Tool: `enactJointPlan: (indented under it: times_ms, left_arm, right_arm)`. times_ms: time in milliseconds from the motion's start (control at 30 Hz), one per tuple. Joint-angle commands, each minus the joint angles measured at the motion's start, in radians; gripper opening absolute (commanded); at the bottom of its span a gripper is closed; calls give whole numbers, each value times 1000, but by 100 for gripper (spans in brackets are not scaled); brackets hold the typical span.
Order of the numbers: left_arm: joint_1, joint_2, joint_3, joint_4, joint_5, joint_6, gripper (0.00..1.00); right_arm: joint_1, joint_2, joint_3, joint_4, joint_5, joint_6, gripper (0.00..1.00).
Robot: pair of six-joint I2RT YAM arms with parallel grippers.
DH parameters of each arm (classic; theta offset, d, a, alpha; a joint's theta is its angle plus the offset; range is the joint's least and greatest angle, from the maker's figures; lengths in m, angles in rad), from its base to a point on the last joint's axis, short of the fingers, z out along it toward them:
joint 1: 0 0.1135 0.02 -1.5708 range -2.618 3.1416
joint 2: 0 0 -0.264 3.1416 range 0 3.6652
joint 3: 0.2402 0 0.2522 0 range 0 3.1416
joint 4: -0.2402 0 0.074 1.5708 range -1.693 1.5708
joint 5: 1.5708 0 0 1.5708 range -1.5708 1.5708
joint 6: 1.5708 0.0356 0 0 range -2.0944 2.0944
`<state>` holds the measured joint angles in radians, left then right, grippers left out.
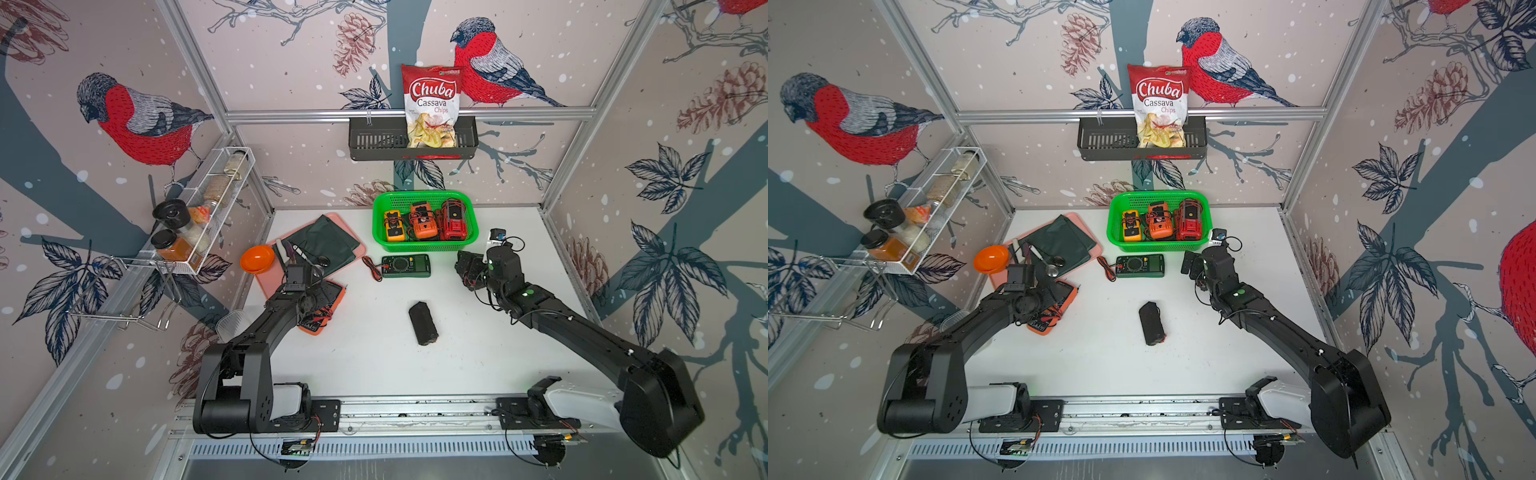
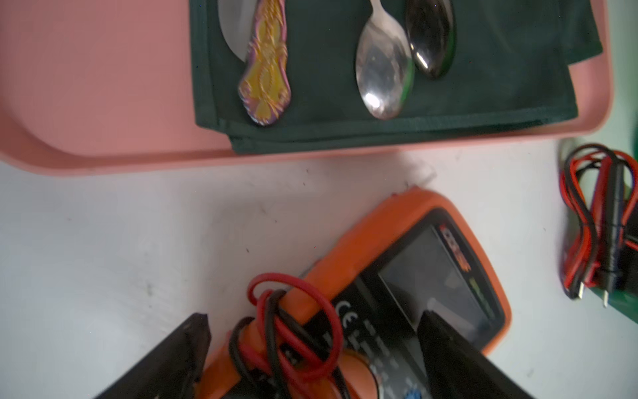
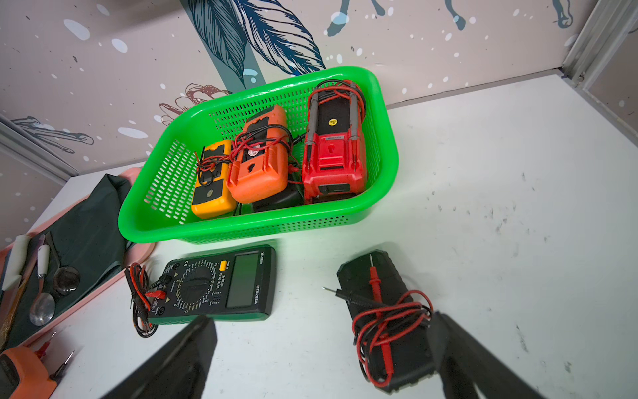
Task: Put the multimeter into the basket
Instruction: Pick up the multimeter from the center of the board.
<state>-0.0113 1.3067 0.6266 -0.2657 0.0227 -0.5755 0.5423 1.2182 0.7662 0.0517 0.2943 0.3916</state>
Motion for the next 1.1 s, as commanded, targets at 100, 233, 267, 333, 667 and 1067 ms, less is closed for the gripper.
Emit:
enactJointPlan:
  times_ms: [100, 233, 267, 333, 667, 1067]
  left_arm:
    - [2, -86, -53, 13, 151, -29, 97]
    - [-6, -120, -86, 16, 163, -41, 98]
    - [-9, -120, -87, 10, 146, -39, 98]
    - [-19, -113, -77, -14, 93, -38, 98]
    - [-148, 10, 50, -121, -96, 25, 98]
    - [-258, 171, 171, -187, -221, 72, 98]
  right_arm:
    - [0, 2, 8, 44, 19, 4, 100]
    - [-1, 12, 14, 53, 13, 3, 100]
    - [0, 14, 16, 53, 10, 2, 100]
    - [0, 21, 24, 51, 6, 1, 100]
    - [2, 27, 34, 53, -4, -2, 100]
    - [4, 24, 34, 66, -13, -7, 100]
